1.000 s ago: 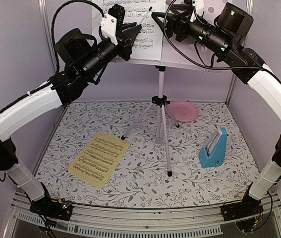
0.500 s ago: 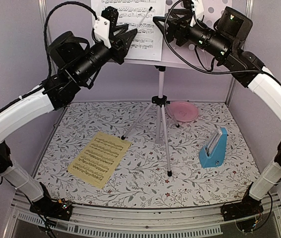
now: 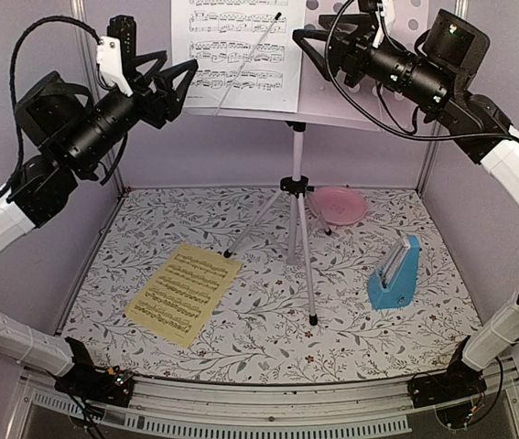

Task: Set up the instrument practice props

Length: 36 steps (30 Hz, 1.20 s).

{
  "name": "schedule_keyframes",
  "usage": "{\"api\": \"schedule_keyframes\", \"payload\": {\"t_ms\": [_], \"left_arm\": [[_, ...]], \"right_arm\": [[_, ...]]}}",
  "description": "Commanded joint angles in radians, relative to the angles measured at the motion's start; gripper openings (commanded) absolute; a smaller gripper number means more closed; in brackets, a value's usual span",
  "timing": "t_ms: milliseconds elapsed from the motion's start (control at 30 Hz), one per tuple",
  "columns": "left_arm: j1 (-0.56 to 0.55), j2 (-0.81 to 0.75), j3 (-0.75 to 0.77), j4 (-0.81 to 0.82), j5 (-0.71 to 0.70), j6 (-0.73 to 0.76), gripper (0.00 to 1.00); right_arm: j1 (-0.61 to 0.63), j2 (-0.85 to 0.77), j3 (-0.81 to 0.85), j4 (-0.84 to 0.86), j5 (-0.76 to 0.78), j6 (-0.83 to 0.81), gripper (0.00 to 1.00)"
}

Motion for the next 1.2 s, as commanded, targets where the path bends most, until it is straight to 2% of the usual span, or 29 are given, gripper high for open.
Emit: {"api": "schedule_keyframes", "payload": {"t_ms": [0, 167, 367, 433, 600, 767, 967, 1067, 1167], "left_arm": [[0.053, -0.120, -0.136, -0.190, -0.035, -0.197, 0.68], [0.114, -0.245, -0.366, -0.334, -0.025, -0.406, 0.69], [0.202, -0.393, -0.700, -0.329, 0.086, -0.659, 0.69], [0.233, -0.428, -0.772, -0.335, 0.076, -0.750, 0.69], [0.332, -0.433, -0.853, -0.470, 0.065, -1.007, 0.73], [0.435, -0.430, -0.917, -0.619, 0.086, -1.187, 0.77], [0.498, -0.496, -0.984, -0.738, 0.001, -1.306, 0.72], [0.520, -0.478, -1.003, -0.813, -0.071, -1.371, 0.68], [0.563, -0.436, -1.031, -0.849, -0.076, -1.399, 0.67]], "right_arm": [[-0.002, -0.061, -0.050, -0.105, -0.119, 0.082, 0.76], [0.017, -0.144, -0.223, -0.096, -0.157, 0.163, 0.76], [0.052, -0.271, -0.502, -0.024, -0.143, 0.258, 0.76], [0.056, -0.306, -0.591, -0.013, -0.131, 0.276, 0.76], [0.081, -0.360, -0.798, 0.051, -0.133, 0.339, 0.75], [0.136, -0.336, -0.930, 0.144, -0.098, 0.383, 0.73], [0.172, -0.283, -0.986, 0.230, -0.107, 0.422, 0.72], [0.173, -0.268, -0.980, 0.231, -0.113, 0.421, 0.72], [0.173, -0.267, -0.981, 0.232, -0.114, 0.418, 0.72]]}}
